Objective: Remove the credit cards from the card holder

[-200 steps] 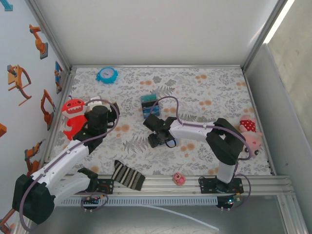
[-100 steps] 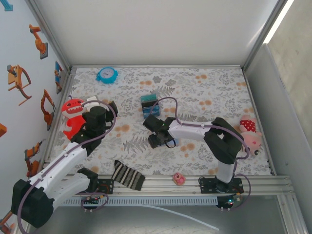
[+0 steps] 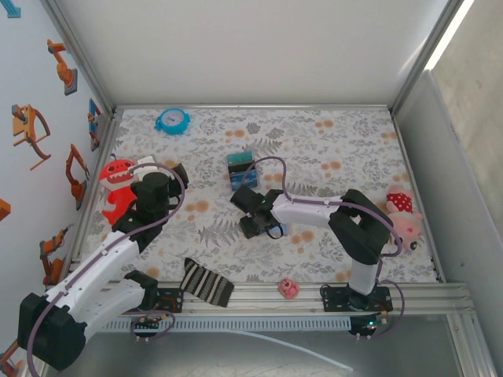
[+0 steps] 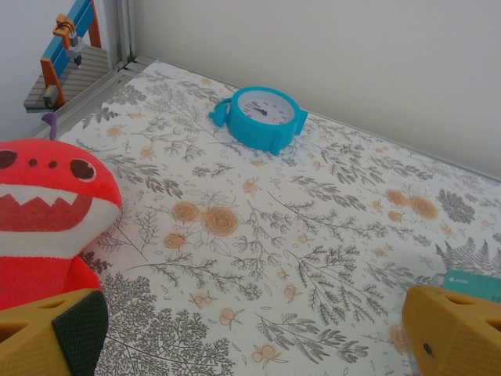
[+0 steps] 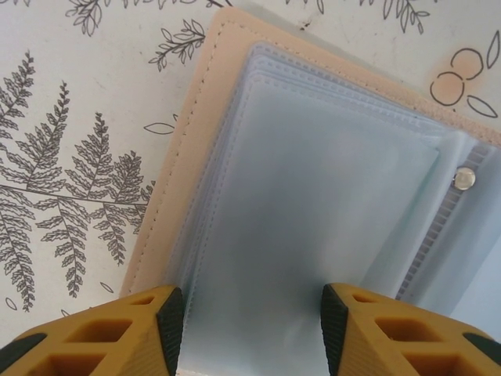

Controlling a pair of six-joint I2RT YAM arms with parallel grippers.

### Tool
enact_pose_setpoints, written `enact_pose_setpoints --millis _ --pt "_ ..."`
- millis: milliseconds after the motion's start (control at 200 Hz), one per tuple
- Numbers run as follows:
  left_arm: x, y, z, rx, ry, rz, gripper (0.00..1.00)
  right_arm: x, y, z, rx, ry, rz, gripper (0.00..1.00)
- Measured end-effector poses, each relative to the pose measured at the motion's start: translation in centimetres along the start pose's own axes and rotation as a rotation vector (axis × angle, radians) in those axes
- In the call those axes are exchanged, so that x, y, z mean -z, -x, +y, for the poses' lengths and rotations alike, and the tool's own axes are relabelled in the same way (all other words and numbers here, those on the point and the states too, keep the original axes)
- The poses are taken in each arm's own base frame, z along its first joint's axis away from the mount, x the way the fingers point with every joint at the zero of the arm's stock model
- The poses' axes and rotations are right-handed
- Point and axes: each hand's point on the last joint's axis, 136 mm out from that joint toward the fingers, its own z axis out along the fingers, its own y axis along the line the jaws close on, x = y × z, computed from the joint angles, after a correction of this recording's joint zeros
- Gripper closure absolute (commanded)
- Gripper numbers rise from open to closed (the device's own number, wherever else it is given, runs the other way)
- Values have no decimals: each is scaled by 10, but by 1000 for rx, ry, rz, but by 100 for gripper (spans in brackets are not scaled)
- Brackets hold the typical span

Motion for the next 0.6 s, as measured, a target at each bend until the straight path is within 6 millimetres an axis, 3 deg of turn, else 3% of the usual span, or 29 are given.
enact_pose_setpoints --millis 200,596 --pt "3 2 1 3 -3 -4 3 0 2 0 5 2 -9 60" --pt "5 3 1 5 -14 -3 3 2 0 -4 8 -3 -18 59"
